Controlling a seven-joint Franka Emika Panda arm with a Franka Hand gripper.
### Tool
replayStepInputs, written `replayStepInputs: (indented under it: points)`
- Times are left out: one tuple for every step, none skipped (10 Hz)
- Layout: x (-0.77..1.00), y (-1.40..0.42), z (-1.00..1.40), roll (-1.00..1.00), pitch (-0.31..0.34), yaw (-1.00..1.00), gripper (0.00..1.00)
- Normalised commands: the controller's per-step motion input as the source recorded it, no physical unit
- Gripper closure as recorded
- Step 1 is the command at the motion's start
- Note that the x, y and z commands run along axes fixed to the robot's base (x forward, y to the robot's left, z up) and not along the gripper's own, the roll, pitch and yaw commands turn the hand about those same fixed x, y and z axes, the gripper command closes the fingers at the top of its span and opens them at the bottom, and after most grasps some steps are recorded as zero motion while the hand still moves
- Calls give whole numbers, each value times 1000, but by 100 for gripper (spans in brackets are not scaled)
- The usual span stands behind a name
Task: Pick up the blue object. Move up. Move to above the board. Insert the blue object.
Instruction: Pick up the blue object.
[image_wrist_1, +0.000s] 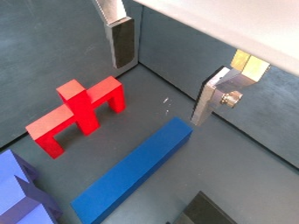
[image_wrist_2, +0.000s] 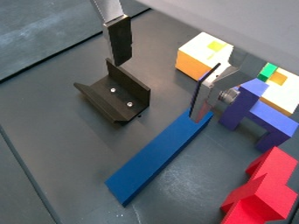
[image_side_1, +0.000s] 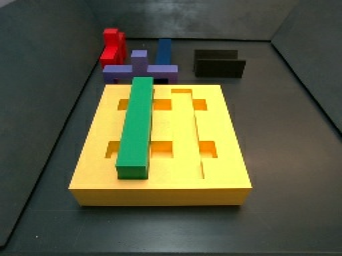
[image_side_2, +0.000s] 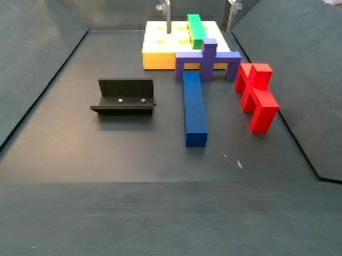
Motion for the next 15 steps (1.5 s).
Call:
replayStepInputs:
  points:
    - [40, -9, -157, 0, 0, 0, 0]
    - [49, -103, -543, 91, 0, 0, 0]
    - [0, -54, -889, 126, -59, 0, 0]
    - [-40, -91, -891, 177, -121, 0, 0]
    - [-34, -166, -831, 211, -133, 0, 0]
    - [6, -223, -843, 237, -90, -23, 0]
    - [0, -183, -814, 259, -77, -114, 0]
    - [0, -129, -766, 171, -119, -151, 0]
    - [97, -63, -737, 121, -60, -231, 0]
    - [20, 0, -563, 133, -13, -283, 0]
    - [0, 0, -486, 113, 0, -177, 0]
    - [0, 0, -506, 11, 0, -80, 0]
    - [0, 0, -486, 0, -67, 0, 0]
    - [0, 0, -414, -71, -87, 40, 0]
    - [77, 0, -306, -109, -31, 166, 0]
